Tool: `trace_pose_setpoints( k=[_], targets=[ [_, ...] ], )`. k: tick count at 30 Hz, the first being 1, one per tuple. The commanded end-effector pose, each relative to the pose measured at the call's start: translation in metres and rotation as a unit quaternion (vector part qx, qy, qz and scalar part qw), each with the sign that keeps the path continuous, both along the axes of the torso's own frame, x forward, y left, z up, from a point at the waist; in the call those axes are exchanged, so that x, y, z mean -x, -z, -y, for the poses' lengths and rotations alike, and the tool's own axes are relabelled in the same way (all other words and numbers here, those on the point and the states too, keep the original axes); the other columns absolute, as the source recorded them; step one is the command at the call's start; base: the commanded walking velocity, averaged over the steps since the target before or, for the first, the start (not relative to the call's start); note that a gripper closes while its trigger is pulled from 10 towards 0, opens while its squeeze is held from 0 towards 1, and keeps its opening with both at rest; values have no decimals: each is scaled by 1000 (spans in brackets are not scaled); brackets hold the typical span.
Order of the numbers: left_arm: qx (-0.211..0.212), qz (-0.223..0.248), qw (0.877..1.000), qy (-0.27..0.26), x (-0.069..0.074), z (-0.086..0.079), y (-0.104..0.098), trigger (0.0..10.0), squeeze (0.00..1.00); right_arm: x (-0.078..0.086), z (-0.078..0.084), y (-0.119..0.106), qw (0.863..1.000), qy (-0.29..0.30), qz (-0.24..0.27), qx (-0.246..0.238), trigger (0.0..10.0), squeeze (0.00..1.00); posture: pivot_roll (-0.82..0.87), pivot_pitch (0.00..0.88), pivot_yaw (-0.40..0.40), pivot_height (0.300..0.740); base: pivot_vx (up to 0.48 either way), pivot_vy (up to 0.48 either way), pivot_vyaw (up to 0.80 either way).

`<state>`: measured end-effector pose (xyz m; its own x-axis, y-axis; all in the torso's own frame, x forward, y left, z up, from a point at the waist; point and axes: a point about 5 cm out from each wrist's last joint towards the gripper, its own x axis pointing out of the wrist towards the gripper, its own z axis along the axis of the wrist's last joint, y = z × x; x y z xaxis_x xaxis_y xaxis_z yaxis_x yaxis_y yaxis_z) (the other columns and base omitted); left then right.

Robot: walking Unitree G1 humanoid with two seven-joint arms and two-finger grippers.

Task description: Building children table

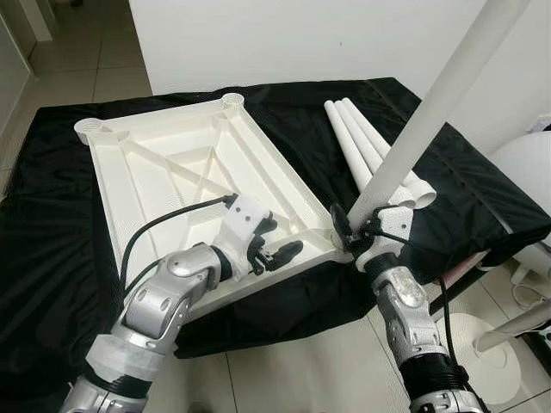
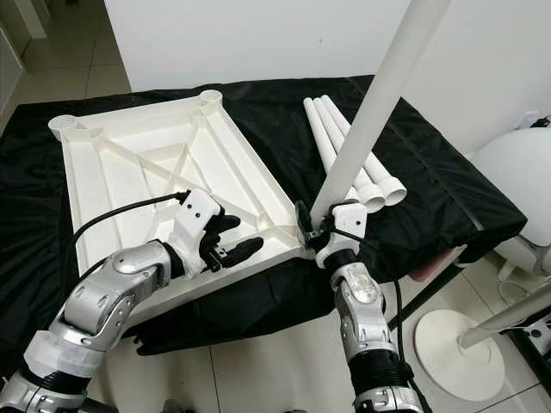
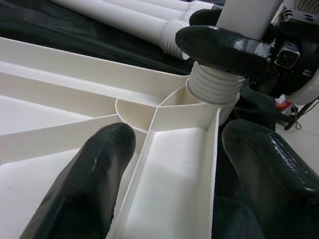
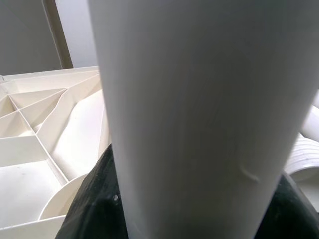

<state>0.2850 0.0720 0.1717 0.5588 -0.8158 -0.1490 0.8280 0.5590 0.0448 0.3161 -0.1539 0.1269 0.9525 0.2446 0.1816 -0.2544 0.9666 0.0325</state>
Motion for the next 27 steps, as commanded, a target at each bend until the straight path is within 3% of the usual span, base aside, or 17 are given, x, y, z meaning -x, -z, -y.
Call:
trace_pose_setpoints(
  k=[1,25,27],
  targets=[
    [2,4,1000,21,2,2,-5,10000,0,8,6,40,994,15,-112,2,10000,0,45,100,8,740,0,0,0],
    [6,5,1000,14,1,2,-6,10000,0,-3,4,31,979,-20,-202,24,10000,0,45,101,3,740,0,0,0],
    [6,5,1000,13,1,2,-6,10000,0,-2,5,31,980,-13,-191,46,10000,0,47,100,2,740,0,0,0]
  ],
)
